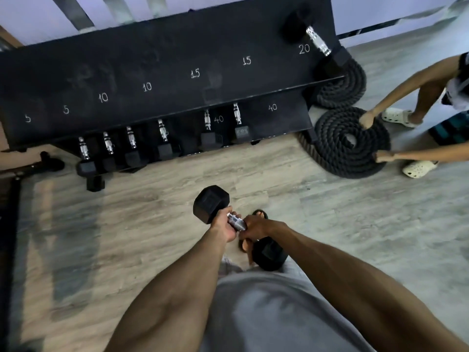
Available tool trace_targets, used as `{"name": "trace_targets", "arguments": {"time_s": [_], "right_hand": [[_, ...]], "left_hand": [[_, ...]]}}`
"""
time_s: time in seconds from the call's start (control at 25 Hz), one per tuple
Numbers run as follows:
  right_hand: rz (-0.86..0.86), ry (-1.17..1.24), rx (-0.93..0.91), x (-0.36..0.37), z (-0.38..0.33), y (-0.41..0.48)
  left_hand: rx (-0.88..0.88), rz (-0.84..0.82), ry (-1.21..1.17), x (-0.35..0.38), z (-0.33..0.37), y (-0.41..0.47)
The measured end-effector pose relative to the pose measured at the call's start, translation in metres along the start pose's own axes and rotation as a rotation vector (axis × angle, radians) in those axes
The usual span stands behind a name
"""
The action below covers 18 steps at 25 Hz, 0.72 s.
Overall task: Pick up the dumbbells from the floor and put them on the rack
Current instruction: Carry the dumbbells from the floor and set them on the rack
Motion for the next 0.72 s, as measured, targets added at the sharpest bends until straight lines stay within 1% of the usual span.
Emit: {"name": "trace_targets", "arguments": {"time_s": [0.08, 0.16, 0.24, 0.56, 0.72], "right_hand": [[0.009, -0.025, -0.03, -0.053, -0.009, 0.011], [0.008, 0.018, -0.045, -0.1, -0.013, 0.018], [0.024, 0.01, -0.045, -0.142, -0.014, 0.029], [0.052, 0.04, -0.023, -0.28, -0.024, 0.074], [0.072, 0.036, 0.034, -0.341, -0.033, 0.113]], "left_hand": [[0.03, -0.01, -0.007, 0.041, 0.038, 0.001], [0.021, 0.003, -0.011, 0.075, 0.066, 0.011], [0.031, -0.021, 0.016, 0.113, 0.094, 0.014], [0.0, -0.042, 0.022, 0.223, 0.177, 0.062], [-0.027, -0.054, 0.056, 0.266, 0.23, 0.09]]}}
Point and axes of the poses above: each hand's wrist, its own y-axis towards the middle knuckle, its own x-axis out of the palm, z = x × y, the point moved 7 cm from there along y, towards the middle knuckle, and after that the axes turned 2 degrees about x, right-handed, at the moved point
